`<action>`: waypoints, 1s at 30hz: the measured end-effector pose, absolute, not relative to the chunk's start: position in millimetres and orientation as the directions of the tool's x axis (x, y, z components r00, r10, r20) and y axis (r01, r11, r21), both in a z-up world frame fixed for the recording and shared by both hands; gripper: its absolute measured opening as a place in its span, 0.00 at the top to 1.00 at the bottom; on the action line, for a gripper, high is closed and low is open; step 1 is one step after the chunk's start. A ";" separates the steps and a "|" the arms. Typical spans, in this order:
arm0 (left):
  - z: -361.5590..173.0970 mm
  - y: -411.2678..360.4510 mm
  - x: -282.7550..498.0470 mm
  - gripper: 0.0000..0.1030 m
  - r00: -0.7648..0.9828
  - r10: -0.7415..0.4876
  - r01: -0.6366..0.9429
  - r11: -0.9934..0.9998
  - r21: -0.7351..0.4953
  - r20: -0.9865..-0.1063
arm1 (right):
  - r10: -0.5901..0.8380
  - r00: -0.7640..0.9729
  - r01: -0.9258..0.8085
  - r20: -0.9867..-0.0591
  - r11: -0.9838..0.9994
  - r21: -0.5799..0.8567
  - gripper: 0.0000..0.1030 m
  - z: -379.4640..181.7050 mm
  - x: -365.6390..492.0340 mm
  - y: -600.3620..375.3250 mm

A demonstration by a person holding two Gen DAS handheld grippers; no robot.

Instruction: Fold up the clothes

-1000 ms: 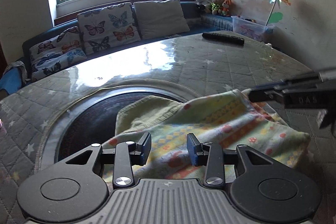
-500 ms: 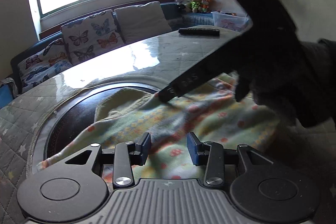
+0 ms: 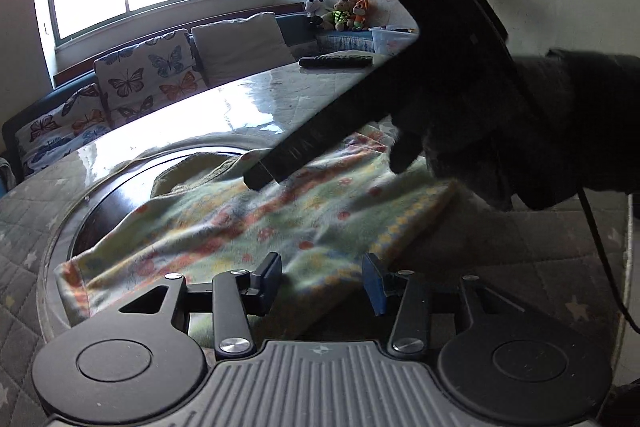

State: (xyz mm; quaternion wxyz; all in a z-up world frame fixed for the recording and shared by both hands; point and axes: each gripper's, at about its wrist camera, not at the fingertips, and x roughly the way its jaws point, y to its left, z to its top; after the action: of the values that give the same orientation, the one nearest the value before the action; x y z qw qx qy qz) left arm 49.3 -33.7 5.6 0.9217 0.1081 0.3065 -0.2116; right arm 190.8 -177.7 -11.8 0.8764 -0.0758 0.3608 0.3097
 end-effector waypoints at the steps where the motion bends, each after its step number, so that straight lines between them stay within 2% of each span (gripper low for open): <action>1: 7.5 -31.0 46.3 0.54 0.724 -0.323 0.452 0.890 0.065 -0.609 | 0.490 0.550 -0.602 -0.676 0.794 0.086 0.49 -12.1 186.0 -178.6; 8: 20.6 2.8 45.9 0.50 0.787 -0.229 0.317 0.947 0.057 -0.572 | 0.499 0.574 -0.623 -0.649 0.781 0.048 0.38 -15.4 151.5 -188.4; 12: 14.8 16.8 54.3 0.51 0.791 -0.168 0.238 0.970 0.043 -0.588 | 0.500 0.594 -0.615 -0.630 0.787 0.045 0.35 -18.5 129.1 -199.6; 22: 6.8 27.0 26.6 0.50 0.775 -0.175 0.235 0.972 0.020 -0.607 | 0.485 0.622 -0.620 -0.615 0.784 -0.009 0.33 -18.9 83.2 -220.3; 30: 24.1 31.6 44.9 0.50 0.806 -0.156 0.208 0.978 0.027 -0.571 | 0.560 0.606 -0.640 -0.566 0.765 0.071 0.29 -1.7 92.1 -206.8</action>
State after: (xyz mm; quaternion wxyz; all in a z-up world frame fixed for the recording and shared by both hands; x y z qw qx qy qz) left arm 44.9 31.6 24.1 0.9492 0.0442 0.2966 -0.0958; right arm 92.1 -206.8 -1.7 0.8933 -0.0692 0.2905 0.3358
